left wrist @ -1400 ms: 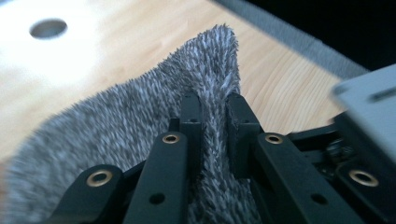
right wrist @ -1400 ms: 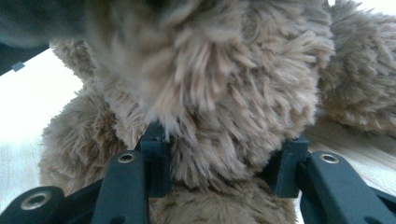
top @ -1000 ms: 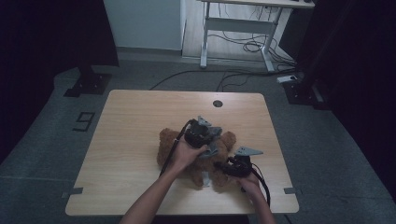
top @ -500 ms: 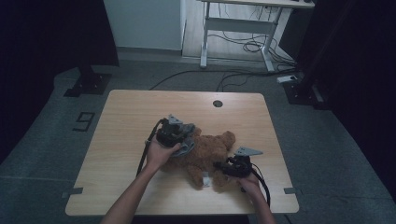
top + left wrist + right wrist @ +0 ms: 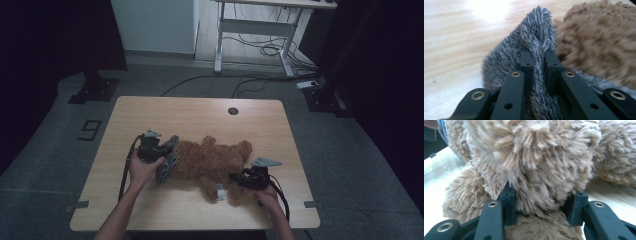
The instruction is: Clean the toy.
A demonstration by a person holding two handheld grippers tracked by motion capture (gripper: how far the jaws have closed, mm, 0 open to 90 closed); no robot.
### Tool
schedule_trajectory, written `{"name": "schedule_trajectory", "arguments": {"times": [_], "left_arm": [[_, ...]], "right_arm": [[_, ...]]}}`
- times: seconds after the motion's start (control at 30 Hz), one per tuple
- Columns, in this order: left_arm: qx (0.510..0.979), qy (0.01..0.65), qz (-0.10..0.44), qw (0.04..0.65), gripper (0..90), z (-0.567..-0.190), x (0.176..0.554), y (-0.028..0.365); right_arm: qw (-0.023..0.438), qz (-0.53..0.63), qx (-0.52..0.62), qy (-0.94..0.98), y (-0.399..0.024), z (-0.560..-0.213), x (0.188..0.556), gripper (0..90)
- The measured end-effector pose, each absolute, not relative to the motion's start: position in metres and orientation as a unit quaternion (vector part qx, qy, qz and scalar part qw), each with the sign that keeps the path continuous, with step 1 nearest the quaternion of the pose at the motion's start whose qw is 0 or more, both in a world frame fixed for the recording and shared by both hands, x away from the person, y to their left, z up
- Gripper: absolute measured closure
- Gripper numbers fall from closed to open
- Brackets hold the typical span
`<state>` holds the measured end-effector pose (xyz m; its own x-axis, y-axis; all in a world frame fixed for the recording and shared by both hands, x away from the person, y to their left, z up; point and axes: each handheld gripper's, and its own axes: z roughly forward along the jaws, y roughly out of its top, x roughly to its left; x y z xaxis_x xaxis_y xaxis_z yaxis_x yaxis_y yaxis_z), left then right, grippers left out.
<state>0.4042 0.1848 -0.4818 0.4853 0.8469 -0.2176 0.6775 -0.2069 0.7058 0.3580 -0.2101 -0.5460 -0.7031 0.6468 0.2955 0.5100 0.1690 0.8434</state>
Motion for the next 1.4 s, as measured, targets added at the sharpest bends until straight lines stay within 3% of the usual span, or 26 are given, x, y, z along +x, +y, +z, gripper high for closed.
{"name": "schedule_trajectory", "arguments": {"times": [0.3,0.87,1.17,1.4], "left_arm": [[0.754,0.476,0.106,0.440,80.1,-0.460,0.397,0.191],[0.772,0.383,0.112,0.495,80.1,-0.407,0.384,0.126],[0.794,0.373,0.092,0.471,80.2,-0.422,0.396,0.079],[0.803,0.399,0.087,0.434,80.1,-0.447,0.410,0.058]], "right_arm": [[0.065,0.521,0.381,0.761,-0.211,-0.547,0.358,53.0],[0.067,0.519,0.382,0.762,-0.211,-0.546,0.358,53.0],[0.067,0.519,0.380,0.763,-0.211,-0.546,0.359,53.1],[0.067,0.519,0.380,0.763,-0.211,-0.546,0.359,53.4]]}}
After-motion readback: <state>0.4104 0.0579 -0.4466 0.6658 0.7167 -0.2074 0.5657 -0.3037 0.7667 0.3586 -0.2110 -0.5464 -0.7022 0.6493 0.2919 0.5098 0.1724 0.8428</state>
